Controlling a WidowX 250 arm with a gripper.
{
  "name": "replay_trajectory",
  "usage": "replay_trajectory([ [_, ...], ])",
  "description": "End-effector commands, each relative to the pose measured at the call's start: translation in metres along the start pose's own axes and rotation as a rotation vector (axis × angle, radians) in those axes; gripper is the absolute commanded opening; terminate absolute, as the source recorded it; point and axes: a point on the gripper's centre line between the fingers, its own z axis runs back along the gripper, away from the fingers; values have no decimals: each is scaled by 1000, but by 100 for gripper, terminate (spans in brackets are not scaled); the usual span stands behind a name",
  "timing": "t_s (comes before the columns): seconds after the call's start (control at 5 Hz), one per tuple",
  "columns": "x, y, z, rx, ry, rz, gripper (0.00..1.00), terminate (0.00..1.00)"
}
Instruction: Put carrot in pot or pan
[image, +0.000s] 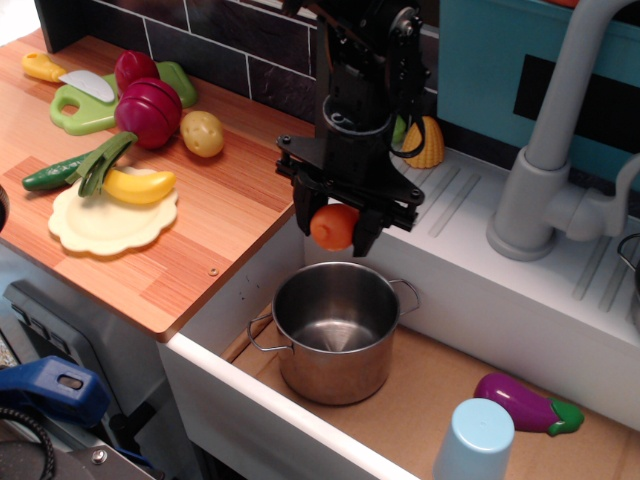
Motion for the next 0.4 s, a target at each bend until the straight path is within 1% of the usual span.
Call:
replay_trajectory([
  [0.0, 8, -2, 14, -14, -71, 17, 100, 0],
  [0.2, 8, -2, 14, -14, -71, 17, 100, 100],
])
